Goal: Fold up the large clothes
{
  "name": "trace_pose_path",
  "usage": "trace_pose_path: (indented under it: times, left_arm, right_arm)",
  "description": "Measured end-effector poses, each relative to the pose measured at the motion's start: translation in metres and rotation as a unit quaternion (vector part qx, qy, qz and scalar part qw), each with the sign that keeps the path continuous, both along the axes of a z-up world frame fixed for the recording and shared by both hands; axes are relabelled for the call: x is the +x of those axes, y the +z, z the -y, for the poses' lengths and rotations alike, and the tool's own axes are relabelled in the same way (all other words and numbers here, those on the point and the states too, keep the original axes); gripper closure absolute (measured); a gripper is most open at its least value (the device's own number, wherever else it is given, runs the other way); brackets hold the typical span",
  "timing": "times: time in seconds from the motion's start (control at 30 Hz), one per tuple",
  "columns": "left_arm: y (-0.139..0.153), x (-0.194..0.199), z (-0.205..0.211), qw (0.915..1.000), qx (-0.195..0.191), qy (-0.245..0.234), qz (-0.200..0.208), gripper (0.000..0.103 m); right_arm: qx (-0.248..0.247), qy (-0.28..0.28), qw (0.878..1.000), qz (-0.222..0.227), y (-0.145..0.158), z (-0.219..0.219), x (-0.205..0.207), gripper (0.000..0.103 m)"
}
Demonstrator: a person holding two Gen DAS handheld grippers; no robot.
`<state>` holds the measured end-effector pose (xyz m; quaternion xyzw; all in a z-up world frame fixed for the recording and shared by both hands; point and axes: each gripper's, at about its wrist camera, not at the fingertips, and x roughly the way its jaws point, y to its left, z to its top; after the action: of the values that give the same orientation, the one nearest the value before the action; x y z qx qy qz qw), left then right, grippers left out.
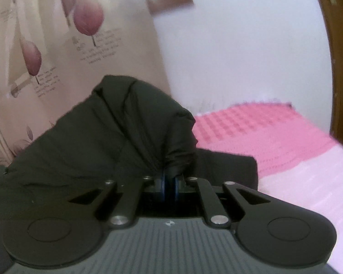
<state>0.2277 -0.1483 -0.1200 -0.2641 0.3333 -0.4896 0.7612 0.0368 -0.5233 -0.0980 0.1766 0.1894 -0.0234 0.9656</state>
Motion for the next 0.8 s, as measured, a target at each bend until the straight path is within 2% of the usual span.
trace_pose_path:
  times: [0.07, 0.2, 0.33, 0.47, 0.53, 0.63, 0.7, 0.77, 0.8]
  left_arm:
    - [-0.003, -0.005, -0.001, 1.0000, 0.003, 0.003, 0.003, 0.000]
    - [-0.009, -0.020, -0.019, 0.9999, -0.002, 0.015, -0.004, 0.000]
    - [-0.011, -0.050, -0.064, 0.9990, 0.010, 0.044, -0.002, 0.000]
    - [-0.015, -0.076, -0.115, 0.9948, 0.004, 0.101, -0.013, 0.003]
    - [0.001, -0.095, -0.132, 0.9909, 0.010, 0.131, 0.029, 0.003]
    - [0.034, -0.119, -0.140, 0.9829, -0.001, 0.148, 0.110, 0.003]
    - [0.051, -0.119, -0.130, 0.9841, -0.022, 0.134, 0.114, 0.003]
    - [0.060, -0.110, -0.107, 0.9886, -0.041, 0.105, 0.100, 0.003]
    - [0.061, -0.106, -0.096, 0.9903, -0.050, 0.091, 0.093, 0.003]
  right_arm:
    - [0.011, 0.014, 1.000, -0.005, -0.004, 0.000, 0.012, 0.095]
    - [-0.010, 0.051, 0.999, -0.012, -0.001, -0.025, 0.035, 0.095]
    - [-0.017, 0.111, 0.994, -0.003, 0.006, -0.064, 0.055, 0.095]
    - [-0.006, 0.183, 0.983, 0.016, 0.007, -0.100, 0.070, 0.095]
    - [0.013, 0.196, 0.980, 0.025, 0.008, -0.102, 0.073, 0.095]
    - [0.086, 0.178, 0.979, 0.045, 0.007, -0.080, 0.068, 0.095]
    - [0.105, 0.167, 0.979, 0.051, 0.009, -0.069, 0.062, 0.095]
    - [0.104, 0.161, 0.980, 0.048, 0.012, -0.065, 0.057, 0.095]
    - [0.118, 0.158, 0.979, 0.054, 0.013, -0.061, 0.054, 0.095]
